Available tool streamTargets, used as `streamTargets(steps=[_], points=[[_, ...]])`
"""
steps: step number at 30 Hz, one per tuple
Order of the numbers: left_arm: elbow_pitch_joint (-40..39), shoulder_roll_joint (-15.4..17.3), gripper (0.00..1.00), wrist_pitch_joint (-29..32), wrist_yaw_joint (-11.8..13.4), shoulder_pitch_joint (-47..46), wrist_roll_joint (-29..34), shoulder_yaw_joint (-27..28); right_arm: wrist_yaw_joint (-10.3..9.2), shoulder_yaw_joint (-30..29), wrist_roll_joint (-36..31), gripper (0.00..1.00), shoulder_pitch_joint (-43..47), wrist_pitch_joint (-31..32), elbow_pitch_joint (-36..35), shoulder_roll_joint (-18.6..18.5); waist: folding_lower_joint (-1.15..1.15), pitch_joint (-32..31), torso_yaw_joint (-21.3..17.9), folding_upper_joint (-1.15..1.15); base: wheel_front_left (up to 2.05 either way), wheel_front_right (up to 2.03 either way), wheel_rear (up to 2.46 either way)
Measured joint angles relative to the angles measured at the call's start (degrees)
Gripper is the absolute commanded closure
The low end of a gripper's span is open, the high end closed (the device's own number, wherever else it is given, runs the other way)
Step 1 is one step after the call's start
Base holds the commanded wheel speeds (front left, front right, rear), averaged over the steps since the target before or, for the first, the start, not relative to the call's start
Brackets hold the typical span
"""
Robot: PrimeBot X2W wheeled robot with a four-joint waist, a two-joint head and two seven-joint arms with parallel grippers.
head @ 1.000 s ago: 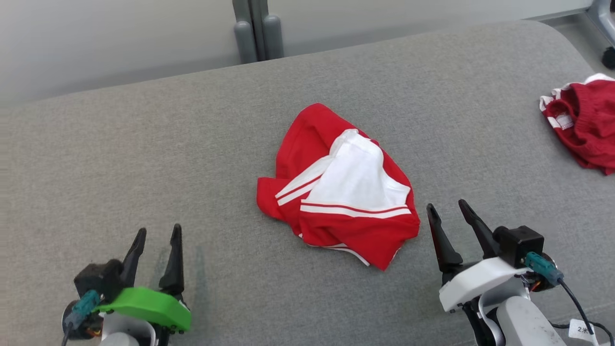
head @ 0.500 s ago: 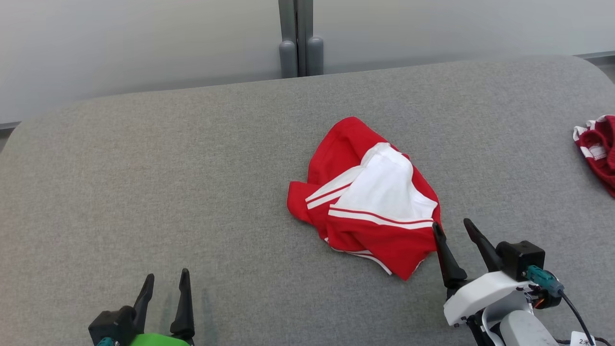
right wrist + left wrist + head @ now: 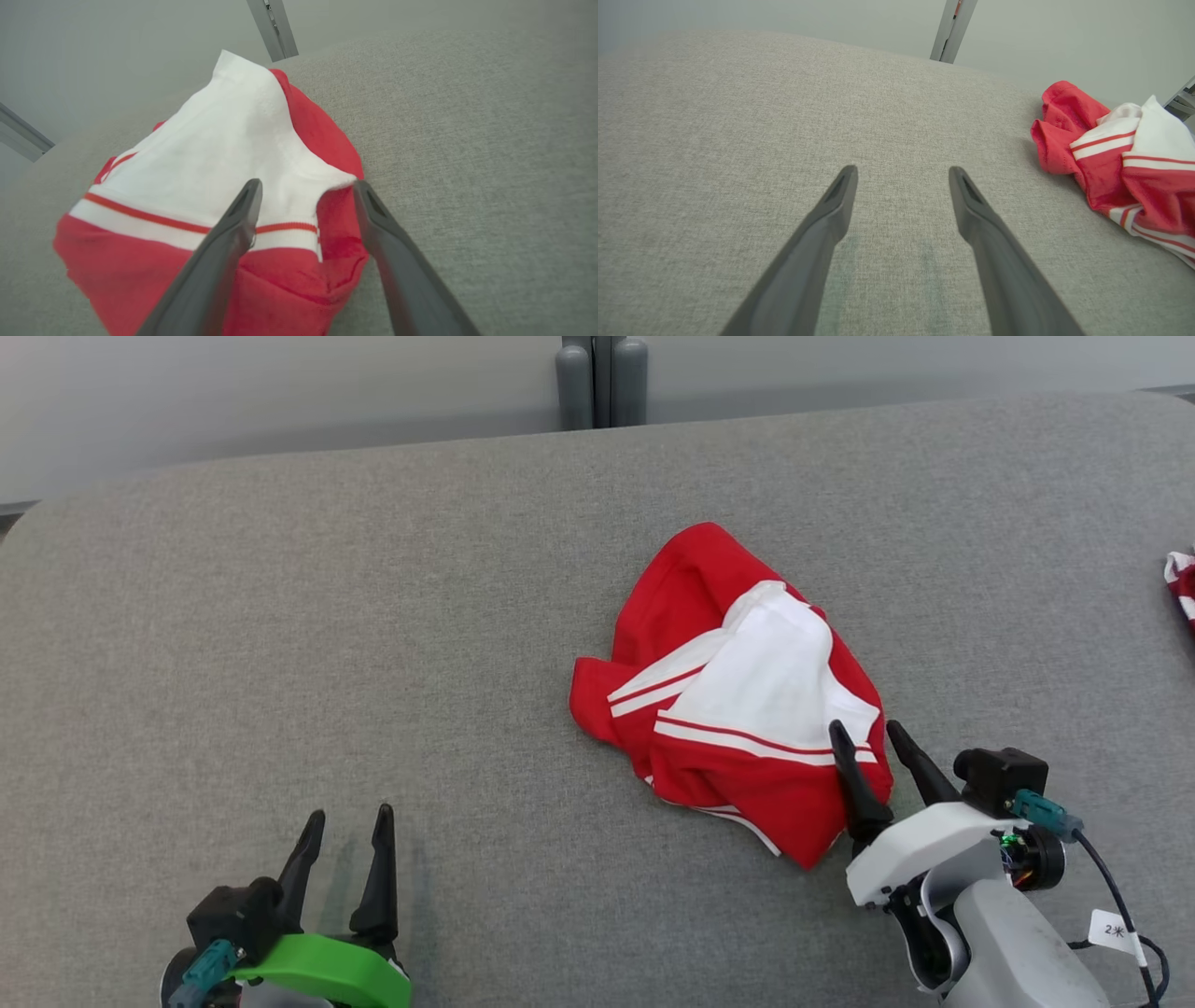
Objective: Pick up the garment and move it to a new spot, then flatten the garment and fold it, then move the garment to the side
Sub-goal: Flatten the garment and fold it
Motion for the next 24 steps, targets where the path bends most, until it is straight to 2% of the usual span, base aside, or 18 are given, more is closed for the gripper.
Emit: streamTargets(steps=[5,10,11,12,13,14,24], points=[[-0.11,0.90,0.00,0.00,0.00,-0.69,-0.96,-0.47,0.00,2.07,2.66,0.00,-0.55,0.00,2.22,0.07,0.00,1.55,1.10,0.00,0.00,0.00,0.00],[-0.38,1.26,0.00,0.00,0.00,-1.18,-1.32,-0.59,0.00,2.93,3.42,0.02,-1.21,0.00,1.11,0.00,0.00,2.43,1.70,0.00,0.00,0.00,0.00],[-0.44,1.31,0.00,0.00,0.00,-1.30,-1.34,-0.66,0.00,2.98,3.47,0.38,-1.37,0.00,0.75,0.01,0.00,2.48,1.72,0.00,0.00,0.00,0.00],[-0.46,1.35,0.00,0.00,0.00,-1.41,-1.37,-0.71,0.00,3.00,3.47,0.56,-1.60,0.00,0.24,0.02,0.00,2.49,1.73,0.00,0.00,0.00,0.00],[-0.46,1.35,0.00,0.00,0.00,-1.46,-1.38,-0.81,0.00,2.91,3.39,0.90,-1.83,0.00,-0.29,0.01,0.00,2.46,1.73,0.00,0.00,0.00,0.00],[-0.43,1.35,0.00,0.00,0.00,-1.46,-1.42,-0.90,0.00,2.70,3.22,1.00,-1.95,0.00,-0.83,0.01,0.00,2.43,1.75,0.00,0.00,0.00,0.00],[1.71,0.33,0.00,0.01,0.00,-0.75,-2.54,-1.87,0.00,1.33,0.64,1.00,-3.71,0.00,-9.27,0.02,0.00,-0.48,2.15,0.00,0.00,0.00,0.00]])
